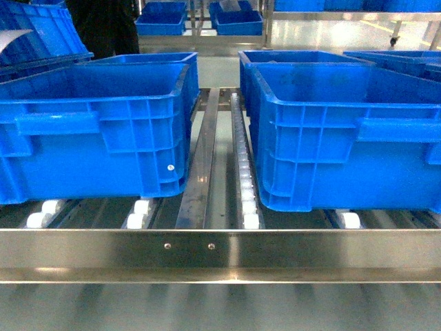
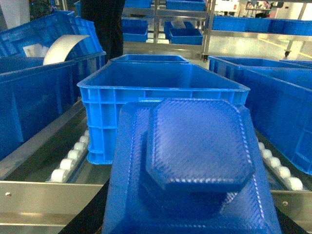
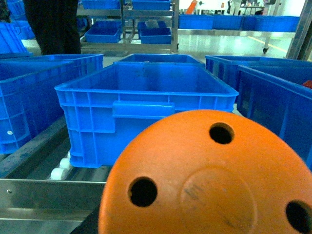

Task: Sort blue parts and orange caps into right shelf containers

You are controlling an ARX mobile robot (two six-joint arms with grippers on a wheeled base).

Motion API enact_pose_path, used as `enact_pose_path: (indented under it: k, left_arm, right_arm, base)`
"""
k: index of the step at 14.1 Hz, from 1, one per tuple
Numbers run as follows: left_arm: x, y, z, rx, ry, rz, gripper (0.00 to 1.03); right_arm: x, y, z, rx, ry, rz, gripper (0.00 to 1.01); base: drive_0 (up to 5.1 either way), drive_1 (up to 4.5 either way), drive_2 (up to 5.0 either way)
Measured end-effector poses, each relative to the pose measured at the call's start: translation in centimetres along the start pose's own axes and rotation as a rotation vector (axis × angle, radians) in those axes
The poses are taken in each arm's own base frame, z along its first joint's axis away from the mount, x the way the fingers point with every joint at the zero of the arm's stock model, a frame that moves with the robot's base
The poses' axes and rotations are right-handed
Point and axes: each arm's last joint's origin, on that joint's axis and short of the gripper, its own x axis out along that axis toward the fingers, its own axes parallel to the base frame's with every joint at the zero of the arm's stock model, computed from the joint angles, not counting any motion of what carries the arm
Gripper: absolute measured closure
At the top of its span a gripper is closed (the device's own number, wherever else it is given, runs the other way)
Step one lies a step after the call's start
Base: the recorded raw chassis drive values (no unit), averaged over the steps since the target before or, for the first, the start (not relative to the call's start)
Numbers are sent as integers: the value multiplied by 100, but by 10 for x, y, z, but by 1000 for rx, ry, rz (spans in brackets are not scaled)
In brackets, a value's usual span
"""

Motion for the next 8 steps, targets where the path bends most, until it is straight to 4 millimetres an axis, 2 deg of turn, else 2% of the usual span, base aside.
enact_pose_path:
  k: [5,8]
  left_arm:
    - [0,0,0,0,0,-1,61]
    - [0,0,0,0,-3,-1,61]
  right_arm:
    - [0,0,0,0,4,0,57]
    - [0,0,-1,0,8,0,57]
  base:
    - [-1,410,-411]
    - [0,61,-61]
